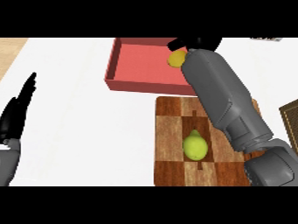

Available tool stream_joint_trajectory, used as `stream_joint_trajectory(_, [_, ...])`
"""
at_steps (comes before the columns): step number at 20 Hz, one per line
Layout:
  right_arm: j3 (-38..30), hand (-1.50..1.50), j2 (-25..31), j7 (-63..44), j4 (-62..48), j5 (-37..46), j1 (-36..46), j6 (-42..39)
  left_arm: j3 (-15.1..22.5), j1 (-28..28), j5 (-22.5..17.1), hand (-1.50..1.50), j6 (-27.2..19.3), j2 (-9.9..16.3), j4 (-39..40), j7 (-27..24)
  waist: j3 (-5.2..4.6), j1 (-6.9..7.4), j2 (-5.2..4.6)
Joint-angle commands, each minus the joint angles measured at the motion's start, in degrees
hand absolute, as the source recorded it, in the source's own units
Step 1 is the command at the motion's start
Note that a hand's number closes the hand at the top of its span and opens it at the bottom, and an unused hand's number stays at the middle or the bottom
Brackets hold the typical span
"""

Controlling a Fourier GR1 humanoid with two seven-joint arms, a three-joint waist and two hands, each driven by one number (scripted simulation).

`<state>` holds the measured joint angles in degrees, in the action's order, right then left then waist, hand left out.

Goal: Pick the lemon from the cutting board and place it in the cardboard box

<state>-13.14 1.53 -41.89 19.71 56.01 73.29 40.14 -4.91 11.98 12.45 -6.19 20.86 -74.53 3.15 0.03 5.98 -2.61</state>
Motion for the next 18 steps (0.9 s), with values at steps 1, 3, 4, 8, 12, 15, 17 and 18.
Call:
stream_joint_trajectory(1, [-1.2, -1.50, 1.4, 4.1, -1.0, -0.3, 1.1, 5.6, -0.5, 0.8, -0.8, 0.00, 0.7, 0.2, -0.3, 0.3, 0.01, 0.83, -0.28])
stream_joint_trajectory(3, [-1.9, -1.50, 3.1, 7.2, -0.2, -0.7, 0.7, 8.3, 0.1, -0.5, 0.4, 0.00, -0.6, -0.3, -1.1, 0.2, 0.04, 0.23, 0.12])
stream_joint_trajectory(4, [-1.8, -1.50, 1.6, 8.1, 0.1, -0.5, 0.6, 11.1, -0.1, 0.8, 0.0, 0.00, 0.2, 0.0, -0.3, 0.7, 0.03, -0.23, 0.14])
stream_joint_trajectory(8, [-3.9, -1.50, 0.5, 9.5, 1.5, -1.7, 1.8, 18.4, -0.4, 0.1, 0.2, 0.00, -0.3, -0.6, 1.4, 0.3, -0.02, -0.98, 0.48])
stream_joint_trajectory(12, [-7.0, -1.50, 1.4, 15.7, 4.2, -6.0, -0.5, 21.0, -1.6, -2.6, -0.6, 0.00, 0.1, 0.5, -1.5, 0.8, 0.05, -2.13, 1.42])
stream_joint_trajectory(15, [-6.9, -1.50, -1.4, 23.0, 8.2, -11.4, -4.5, 21.7, -1.5, -3.8, 0.3, 0.00, -0.8, -0.1, -0.8, 0.4, 0.04, -3.65, 2.01])
stream_joint_trajectory(17, [-6.5, -1.50, -1.5, 23.2, 10.8, -12.4, -6.4, 20.9, -4.0, -4.4, -0.9, 0.00, 0.0, 1.7, -0.5, -0.4, 0.00, -4.84, 2.44])
stream_joint_trajectory(18, [-7.7, -1.50, -0.8, 25.9, 11.0, -13.7, -8.3, 20.3, -2.9, -5.0, 0.4, 0.00, -1.5, 0.4, -2.5, 1.4, 0.03, -4.71, 2.29])
